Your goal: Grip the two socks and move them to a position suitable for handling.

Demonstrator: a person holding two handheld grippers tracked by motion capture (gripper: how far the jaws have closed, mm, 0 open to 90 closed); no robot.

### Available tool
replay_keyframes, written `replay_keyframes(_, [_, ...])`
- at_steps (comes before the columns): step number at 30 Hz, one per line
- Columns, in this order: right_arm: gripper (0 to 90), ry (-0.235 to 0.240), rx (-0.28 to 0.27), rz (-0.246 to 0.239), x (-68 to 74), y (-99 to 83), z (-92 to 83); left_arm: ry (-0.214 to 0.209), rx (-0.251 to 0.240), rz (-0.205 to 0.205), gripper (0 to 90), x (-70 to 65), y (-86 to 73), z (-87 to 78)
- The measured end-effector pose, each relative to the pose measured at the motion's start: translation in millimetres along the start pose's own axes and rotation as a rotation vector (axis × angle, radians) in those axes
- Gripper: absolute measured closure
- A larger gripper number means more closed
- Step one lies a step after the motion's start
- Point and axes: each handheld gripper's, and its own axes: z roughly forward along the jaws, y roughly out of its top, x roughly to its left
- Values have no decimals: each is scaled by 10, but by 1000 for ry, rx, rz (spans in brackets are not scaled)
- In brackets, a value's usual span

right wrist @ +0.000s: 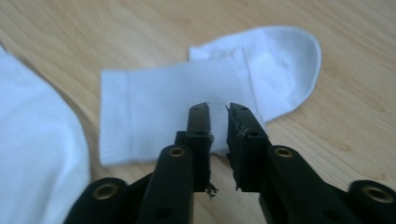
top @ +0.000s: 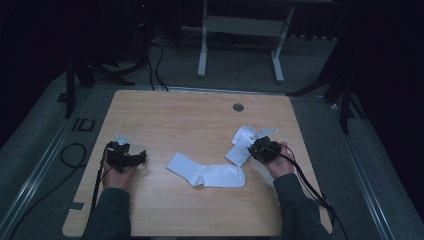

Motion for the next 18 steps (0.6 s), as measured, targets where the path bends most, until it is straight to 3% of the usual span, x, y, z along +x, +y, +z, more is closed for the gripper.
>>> replay_keyframes(4, [841, 11, 26, -6, -20, -38, 96, 0, 0, 0, 154, 0, 0, 0])
replay_keyframes(11, [873, 92, 90, -64, 110, -65, 260, 0, 0, 0, 154, 0, 0, 0])
replay_keyframes(18, [873, 144, 78, -71, 240, 35, 348, 0, 0, 0, 154, 0, 0, 0])
